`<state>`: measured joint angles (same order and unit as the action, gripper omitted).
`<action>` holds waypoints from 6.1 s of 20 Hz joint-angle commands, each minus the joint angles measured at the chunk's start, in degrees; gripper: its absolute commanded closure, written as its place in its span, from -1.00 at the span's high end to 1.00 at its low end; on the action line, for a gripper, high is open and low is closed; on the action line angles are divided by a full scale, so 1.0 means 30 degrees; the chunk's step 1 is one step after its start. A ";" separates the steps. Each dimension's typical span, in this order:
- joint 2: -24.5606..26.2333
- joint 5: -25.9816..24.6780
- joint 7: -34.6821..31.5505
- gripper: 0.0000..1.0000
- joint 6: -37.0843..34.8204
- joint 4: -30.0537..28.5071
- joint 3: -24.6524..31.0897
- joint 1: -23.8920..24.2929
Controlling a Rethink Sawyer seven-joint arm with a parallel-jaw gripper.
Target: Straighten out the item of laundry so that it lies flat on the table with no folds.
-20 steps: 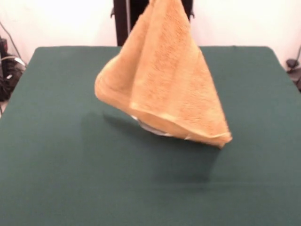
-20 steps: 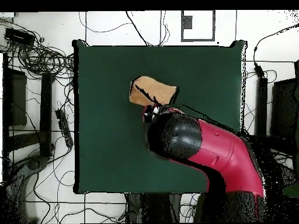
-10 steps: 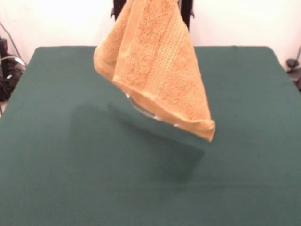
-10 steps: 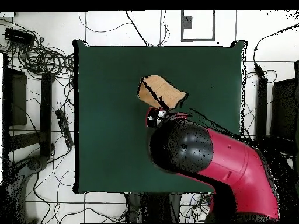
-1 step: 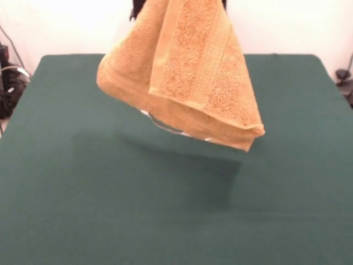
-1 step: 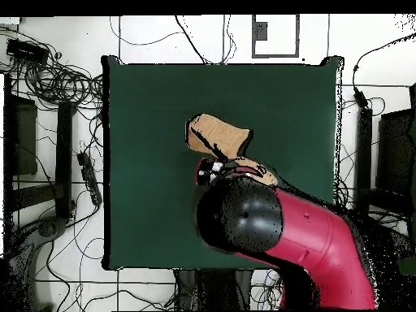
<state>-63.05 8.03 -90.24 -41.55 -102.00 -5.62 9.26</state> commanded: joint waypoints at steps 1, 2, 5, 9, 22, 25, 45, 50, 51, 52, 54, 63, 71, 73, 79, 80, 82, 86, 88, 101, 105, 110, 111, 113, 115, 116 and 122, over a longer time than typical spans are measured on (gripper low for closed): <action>0.0751 0.0644 -0.7058 -1.00 0.2361 -0.3666 0.0021 -0.2756; 0.0933 0.0505 -0.7748 -1.00 0.2612 -0.3507 -0.0368 -0.3404; 0.1664 0.0511 -0.9498 -1.00 0.3006 -0.2936 -0.1494 -0.5272; 0.2540 0.1222 -1.0799 -1.00 0.4006 -0.2935 -0.2180 -0.6696; 0.3167 0.1158 -1.1729 -1.00 0.5539 -0.3433 -0.1874 -0.7252; 0.5179 0.0284 -1.0519 -1.00 0.8889 -0.3279 -0.0227 -0.5079; 0.7732 -0.3917 -0.9535 -1.00 1.3261 -0.2654 0.2832 -0.0009; 0.7966 -0.4418 -0.9922 -1.00 1.3300 -0.2676 0.3287 0.0529; 0.7912 -0.4427 -0.9929 -1.00 1.3129 -0.2566 0.3312 0.0578; 0.7890 -0.4452 -0.9957 -1.00 1.3049 -0.2568 0.3339 0.0610; 0.7760 -0.4650 -0.9746 -1.00 1.2815 -0.2463 0.3411 0.0683; 0.6347 -0.5458 -0.7179 -1.00 0.9136 -0.0845 0.5183 0.2633; 0.7639 -0.6465 -0.5245 -1.00 0.7385 0.1471 0.7477 0.4195; 0.8334 -0.6678 -0.4453 -1.00 0.6443 0.2367 0.8343 0.4800; 1.0119 -0.7734 -0.3849 -1.00 0.5608 0.4278 0.9824 0.5721; 1.0513 -0.7900 -0.3847 -1.00 0.5576 0.4682 1.0027 0.5791; 1.0927 -0.8218 -0.3962 -1.00 0.5561 0.5007 1.0297 0.5938; 1.1669 -0.8856 -0.3750 -1.00 0.5353 0.5786 1.1058 0.6337; 1.2098 -0.9191 -0.3557 -1.00 0.5158 0.6269 1.1479 0.6541; 1.3133 -1.0627 -0.3948 -1.00 0.4909 0.7090 1.2896 0.7131; 1.3198 -1.1009 -0.3936 1.00 0.4826 0.7197 1.3195 0.7259; 1.2437 -1.1336 -0.4486 1.00 0.4458 0.7291 1.2582 0.6783; 1.2153 -1.1335 -0.4635 1.00 0.4326 0.7086 1.2493 0.6731; 1.1241 -1.1283 -0.5249 1.00 0.4118 0.6554 1.2154 0.6528; 1.0636 -1.1176 -0.5759 1.00 0.3948 0.6123 1.1980 0.6439; 1.0396 -1.1156 -0.5986 1.00 0.3899 0.5951 1.1883 0.6395; 0.7769 -1.1210 -0.6685 1.00 0.2643 0.5130 1.0735 0.5715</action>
<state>-31.34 -25.08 -114.81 -24.00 -82.20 26.25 30.48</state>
